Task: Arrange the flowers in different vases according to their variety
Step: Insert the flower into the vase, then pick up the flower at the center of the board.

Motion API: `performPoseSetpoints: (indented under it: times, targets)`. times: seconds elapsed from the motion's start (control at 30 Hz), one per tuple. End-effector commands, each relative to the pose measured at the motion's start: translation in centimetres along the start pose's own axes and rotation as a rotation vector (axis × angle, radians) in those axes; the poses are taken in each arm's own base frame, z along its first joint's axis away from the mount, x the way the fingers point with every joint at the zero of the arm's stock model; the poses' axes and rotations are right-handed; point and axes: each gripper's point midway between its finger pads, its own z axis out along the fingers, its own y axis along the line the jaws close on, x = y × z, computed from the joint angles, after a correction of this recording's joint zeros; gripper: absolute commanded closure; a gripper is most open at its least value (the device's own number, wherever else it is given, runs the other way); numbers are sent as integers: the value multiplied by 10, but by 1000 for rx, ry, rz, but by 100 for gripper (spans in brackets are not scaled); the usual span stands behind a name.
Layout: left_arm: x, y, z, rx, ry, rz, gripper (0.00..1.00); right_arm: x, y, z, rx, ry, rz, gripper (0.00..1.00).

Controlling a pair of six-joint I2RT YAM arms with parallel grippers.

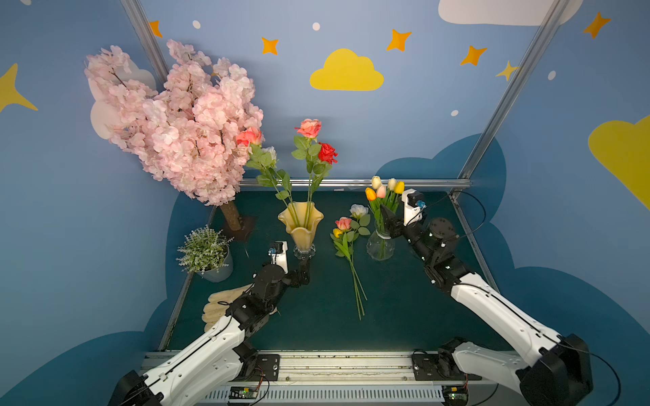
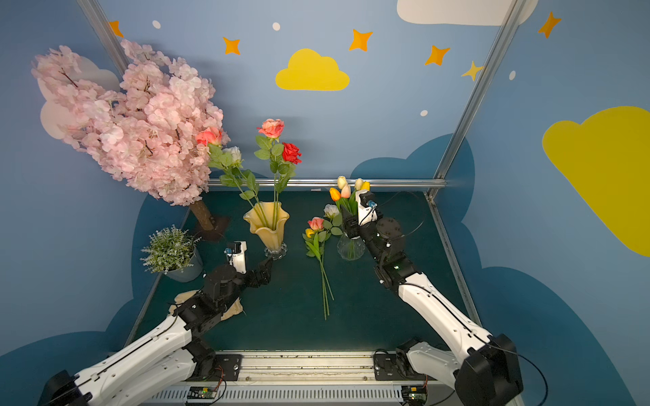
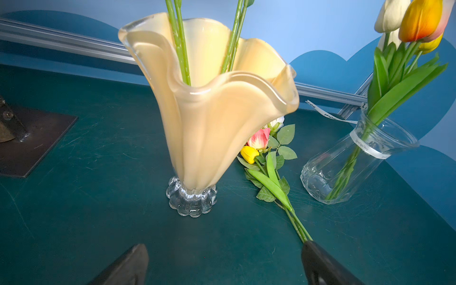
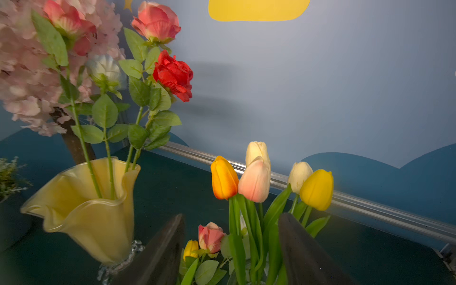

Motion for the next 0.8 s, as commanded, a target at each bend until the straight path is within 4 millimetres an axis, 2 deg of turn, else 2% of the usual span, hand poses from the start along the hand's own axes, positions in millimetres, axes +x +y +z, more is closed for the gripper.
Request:
performPoseSetpoints:
  times: [0.0, 0.13, 0.2, 0.4, 0.47, 0.77]
  targets:
    - [-9, -6, 0, 23, -19, -8, 0, 41, 15, -22, -70, 199, 114, 26]
    - [-6, -3, 3, 3, -8, -6, 0, 63, 20, -45, -98, 254, 172, 4]
    - [-5, -1, 5, -6, -1, -5, 0, 73, 20, -54, -94, 278, 194, 3]
    - [1, -2, 11, -10, 27, -1, 0, 103, 38, -74, -176, 384, 269, 4]
    - [3, 1, 13, -21, 36, -9, 0, 126, 47, -80, -203, 443, 286, 9]
    - [2, 10, 11, -30, 29, -57, 0, 181, 74, -78, -184, 654, 196, 25]
